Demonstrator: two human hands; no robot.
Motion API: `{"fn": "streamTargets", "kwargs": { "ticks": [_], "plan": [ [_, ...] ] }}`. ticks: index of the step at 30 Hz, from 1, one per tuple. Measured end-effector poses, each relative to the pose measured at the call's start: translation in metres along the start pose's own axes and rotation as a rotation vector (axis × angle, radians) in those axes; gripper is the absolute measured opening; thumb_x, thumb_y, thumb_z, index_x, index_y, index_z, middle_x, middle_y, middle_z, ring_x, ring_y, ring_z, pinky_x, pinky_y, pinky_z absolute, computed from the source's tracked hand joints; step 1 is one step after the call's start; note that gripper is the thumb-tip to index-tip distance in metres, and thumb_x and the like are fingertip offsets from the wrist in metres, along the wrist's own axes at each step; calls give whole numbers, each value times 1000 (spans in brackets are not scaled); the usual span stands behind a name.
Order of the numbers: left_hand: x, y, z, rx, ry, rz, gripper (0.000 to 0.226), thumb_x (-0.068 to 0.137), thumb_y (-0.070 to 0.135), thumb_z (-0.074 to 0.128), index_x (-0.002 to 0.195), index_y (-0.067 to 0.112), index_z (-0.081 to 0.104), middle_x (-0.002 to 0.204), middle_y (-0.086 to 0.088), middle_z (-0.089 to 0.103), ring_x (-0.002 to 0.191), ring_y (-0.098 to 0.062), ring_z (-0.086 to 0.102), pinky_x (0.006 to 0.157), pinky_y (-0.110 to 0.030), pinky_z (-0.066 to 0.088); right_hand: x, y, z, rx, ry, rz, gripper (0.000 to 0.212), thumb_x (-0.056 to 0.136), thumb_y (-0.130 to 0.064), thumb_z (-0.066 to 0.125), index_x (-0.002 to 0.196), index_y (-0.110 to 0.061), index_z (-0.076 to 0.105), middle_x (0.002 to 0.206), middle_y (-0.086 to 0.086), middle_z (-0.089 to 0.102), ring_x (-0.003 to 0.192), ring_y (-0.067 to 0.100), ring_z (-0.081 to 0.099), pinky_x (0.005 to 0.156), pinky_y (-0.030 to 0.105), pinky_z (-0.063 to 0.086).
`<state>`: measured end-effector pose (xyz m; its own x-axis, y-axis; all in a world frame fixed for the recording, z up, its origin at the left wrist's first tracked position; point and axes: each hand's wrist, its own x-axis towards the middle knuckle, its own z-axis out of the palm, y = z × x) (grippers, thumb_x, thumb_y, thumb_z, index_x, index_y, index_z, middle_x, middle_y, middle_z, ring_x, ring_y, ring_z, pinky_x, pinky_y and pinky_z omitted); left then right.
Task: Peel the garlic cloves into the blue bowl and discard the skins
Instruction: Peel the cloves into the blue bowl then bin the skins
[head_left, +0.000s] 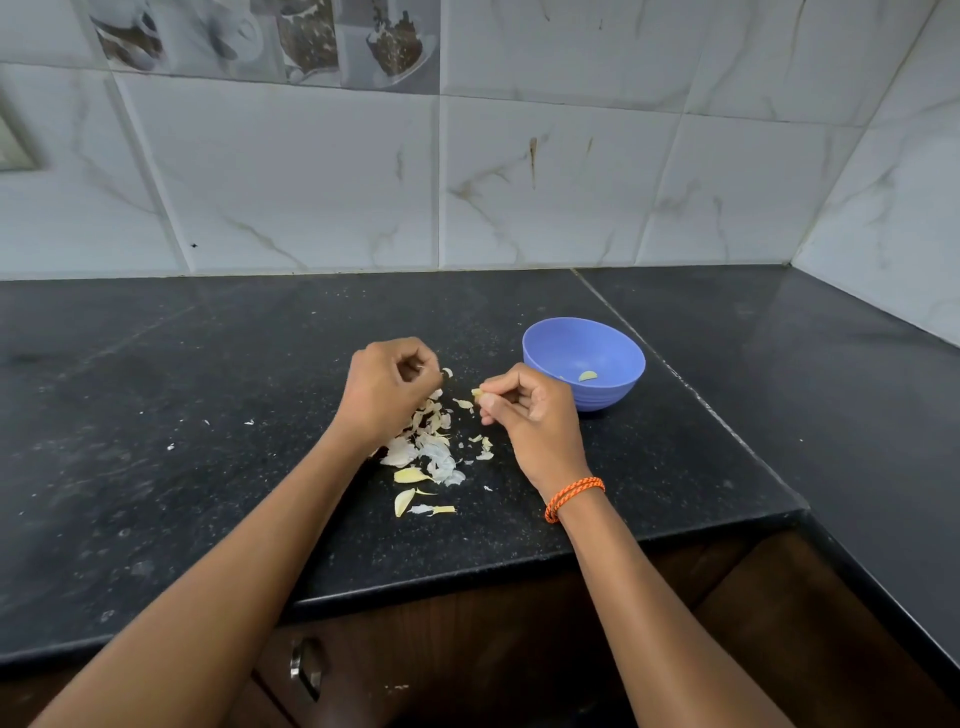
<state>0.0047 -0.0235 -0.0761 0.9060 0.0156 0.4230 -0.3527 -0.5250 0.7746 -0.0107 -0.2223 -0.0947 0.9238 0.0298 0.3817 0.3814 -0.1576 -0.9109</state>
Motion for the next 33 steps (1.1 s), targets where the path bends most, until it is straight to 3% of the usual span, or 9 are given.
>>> {"fn": "streamTargets", "kwargs": {
  "ticks": [2, 5, 9, 15, 23, 25, 28, 31, 33],
  "plan": [
    [-1, -2, -1, -11, -3, 6, 16, 95, 10, 73, 81, 18, 76, 75, 2, 75, 70, -23, 71, 67, -31, 58, 1, 0, 1, -8, -5, -5, 6, 93, 5, 73, 93, -1, 74, 87, 8, 76, 75, 21, 73, 78, 34, 64],
    [-3, 0, 5, -8, -36, 62, 13, 99, 17, 74, 89, 23, 80, 85, 13, 77, 79, -9, 72, 73, -24, 56, 3, 1, 2, -27, 9, 9, 5, 95, 3, 72, 94, -2, 73, 87, 8, 76, 75, 20, 75, 77, 30, 63],
    [-3, 2, 8, 101, -26, 95, 25, 101, 15, 64, 98, 27, 86, 95, 22, 78, 96, 8, 62, 80, -17, 46, 3, 4, 3, -96, 27, 13, 7, 97, -1, 72, 94, -7, 72, 87, 3, 75, 75, 19, 75, 77, 35, 65],
    [1, -9, 7, 238, 13, 74, 17, 96, 40, 72, 81, 36, 80, 94, 21, 75, 86, -3, 66, 75, -38, 59, 3, 4, 3, -129, 67, 22, 8, 99, -2, 69, 95, -9, 70, 88, 2, 76, 77, 16, 74, 71, 34, 65],
    [2, -12, 3, 171, 53, 3, 23, 81, 29, 93, 74, 32, 72, 71, 7, 67, 57, -8, 51, 56, -29, 44, 0, -5, 3, -65, 60, 31, 14, 94, -6, 75, 102, -14, 67, 81, 4, 76, 72, 21, 75, 67, 37, 66],
    [2, -14, 3, 193, 28, 3, 23, 81, 30, 93, 77, 33, 70, 71, 8, 68, 59, -8, 53, 57, -29, 44, -1, -5, 3, -84, 48, 32, 19, 94, -5, 73, 108, -18, 72, 82, 2, 75, 72, 20, 74, 70, 37, 66],
    [0, -14, 6, 228, -17, 37, 16, 87, 44, 83, 81, 37, 70, 76, 15, 70, 68, -7, 59, 61, -29, 46, -2, -5, 4, -142, 8, 26, 29, 99, -8, 66, 119, -24, 79, 93, -2, 73, 77, 19, 74, 77, 28, 62],
    [1, -16, 10, 196, 2, 53, 31, 99, 54, 62, 77, 37, 75, 85, 18, 69, 77, -7, 62, 66, -32, 48, -2, -6, 6, -185, -37, 16, 27, 106, -12, 58, 115, -24, 80, 107, -4, 68, 86, 14, 71, 73, 22, 58],
    [3, -17, 9, 187, 21, 69, 29, 101, 47, 64, 77, 37, 77, 93, 21, 70, 82, -7, 63, 68, -35, 53, -1, -8, 7, -185, -41, 19, 26, 108, -11, 53, 112, -20, 77, 106, -4, 69, 90, 11, 70, 72, 22, 59]
  ]
}}
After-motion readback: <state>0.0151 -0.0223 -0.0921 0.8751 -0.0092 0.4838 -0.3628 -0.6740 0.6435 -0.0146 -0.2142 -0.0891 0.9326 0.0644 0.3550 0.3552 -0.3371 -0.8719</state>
